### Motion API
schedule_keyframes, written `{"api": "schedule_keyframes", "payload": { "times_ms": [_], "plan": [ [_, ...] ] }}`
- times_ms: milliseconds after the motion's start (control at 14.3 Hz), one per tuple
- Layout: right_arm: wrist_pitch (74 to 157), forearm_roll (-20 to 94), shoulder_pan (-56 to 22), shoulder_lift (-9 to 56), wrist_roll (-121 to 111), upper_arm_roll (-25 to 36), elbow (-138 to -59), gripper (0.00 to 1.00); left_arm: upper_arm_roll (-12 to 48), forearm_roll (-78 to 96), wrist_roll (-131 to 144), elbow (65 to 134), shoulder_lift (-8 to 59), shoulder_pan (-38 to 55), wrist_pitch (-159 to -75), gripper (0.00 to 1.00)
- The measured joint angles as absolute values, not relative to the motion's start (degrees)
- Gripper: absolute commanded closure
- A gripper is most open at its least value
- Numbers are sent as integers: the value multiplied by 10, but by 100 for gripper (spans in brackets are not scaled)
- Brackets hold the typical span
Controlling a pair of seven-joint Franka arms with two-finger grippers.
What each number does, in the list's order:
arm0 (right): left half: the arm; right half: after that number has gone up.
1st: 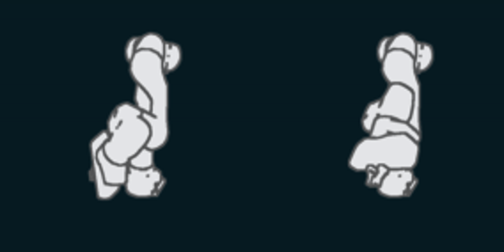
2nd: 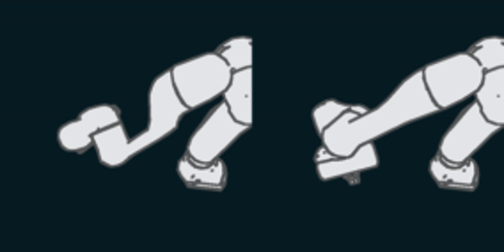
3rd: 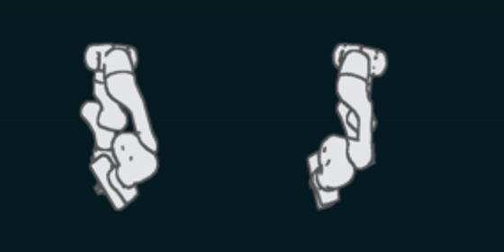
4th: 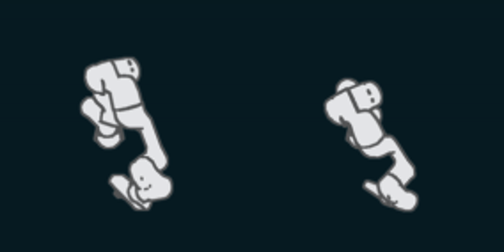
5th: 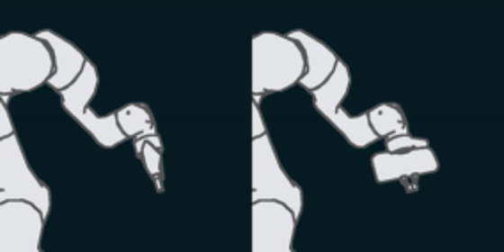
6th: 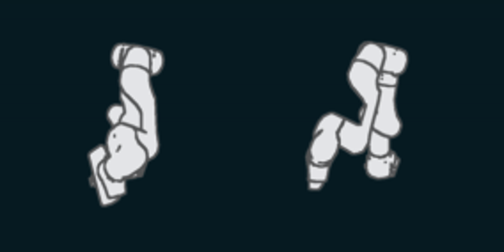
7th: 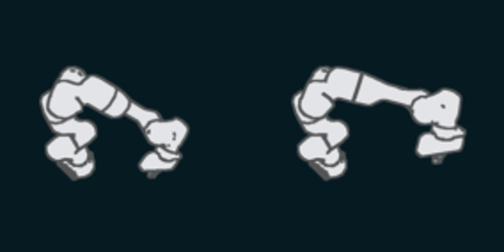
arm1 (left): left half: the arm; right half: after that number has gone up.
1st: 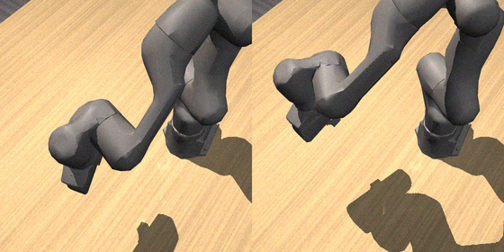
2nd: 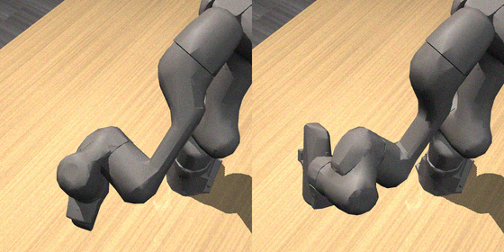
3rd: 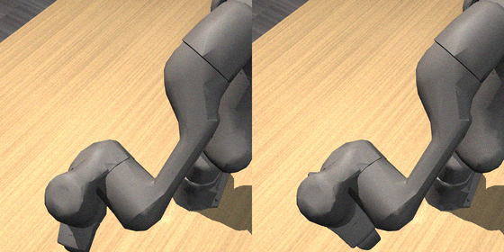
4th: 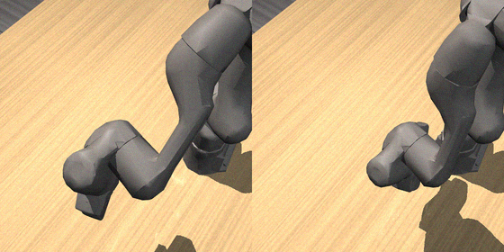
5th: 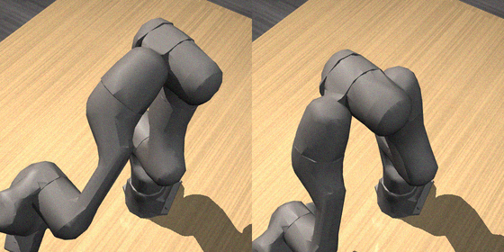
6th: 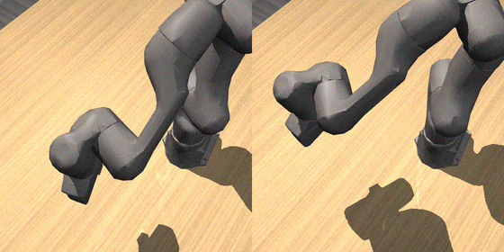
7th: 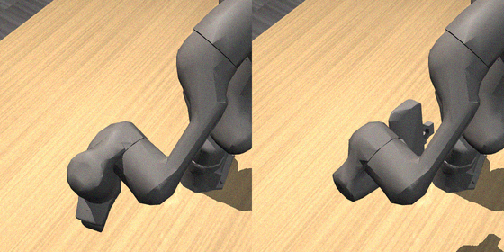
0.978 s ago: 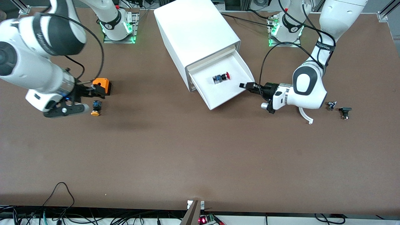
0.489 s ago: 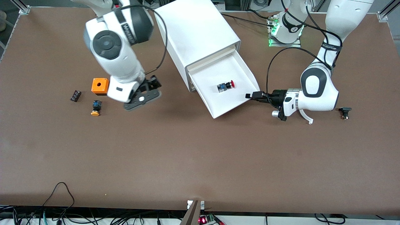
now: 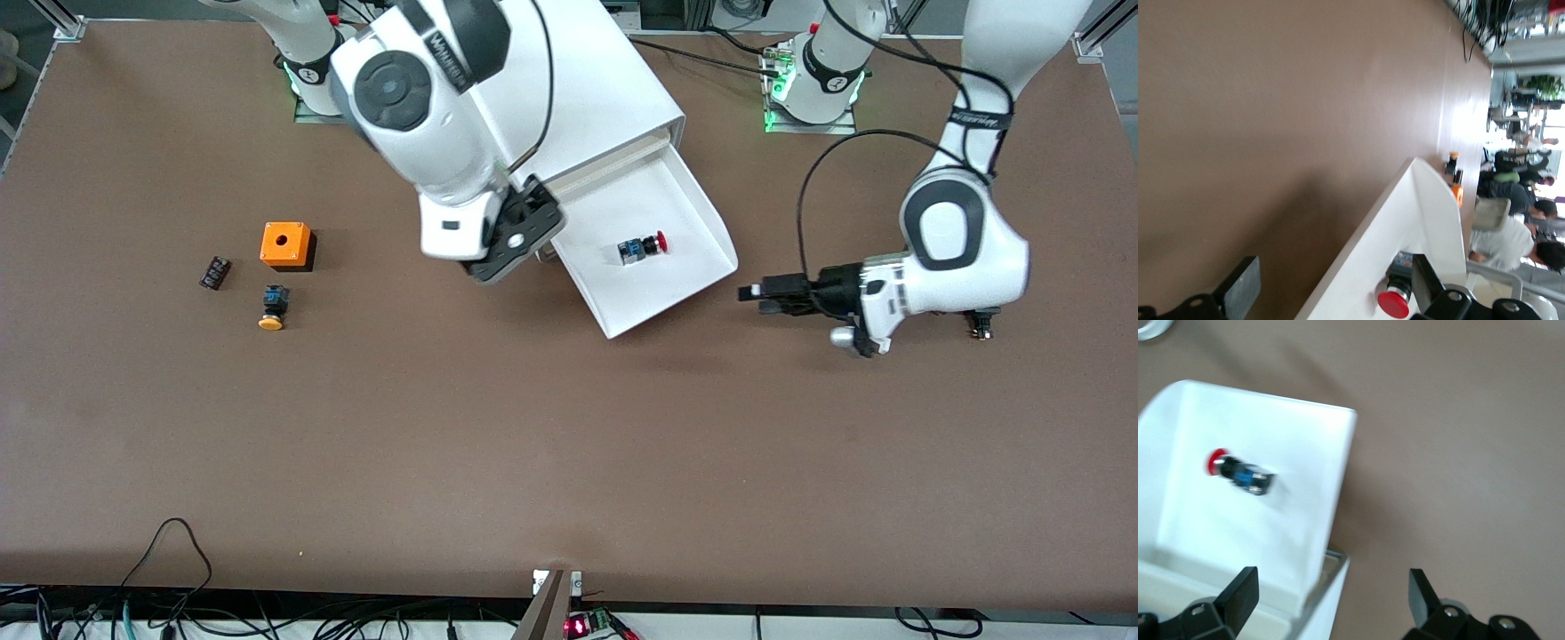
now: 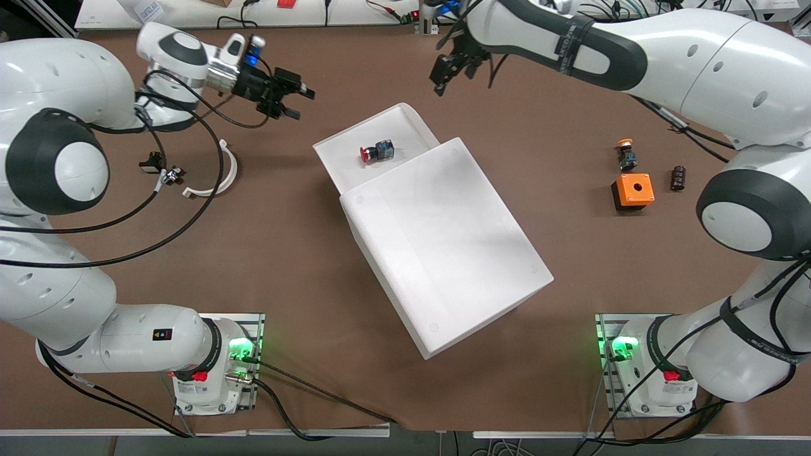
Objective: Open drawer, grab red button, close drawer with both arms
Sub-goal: 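Lower the right gripper into the drawer over the red button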
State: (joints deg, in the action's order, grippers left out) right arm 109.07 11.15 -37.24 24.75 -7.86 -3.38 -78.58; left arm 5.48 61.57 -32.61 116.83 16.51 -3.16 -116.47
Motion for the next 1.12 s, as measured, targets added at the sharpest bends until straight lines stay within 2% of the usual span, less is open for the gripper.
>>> {"api": "schedule_keyframes", "payload": {
  "times_ms": [349, 699, 838, 1118],
  "plan": [
    [1097, 112, -391, 366, -214, -64, -649, 1, 53, 607, -326, 1168, 118, -41, -1207, 0],
    [1088, 95, -406, 391, -338, -70, -630, 1, 32, 381, -316, 1134, 63, -41, -1216, 0],
    [1086, 60, -422, 398, -349, -71, -630, 2, 27, 278, -277, 1102, 36, -41, -1171, 0],
    [1088, 43, -443, 426, -375, -72, -630, 2, 29, 93, -94, 1000, 0, -20, -1016, 0]
  ]
}}
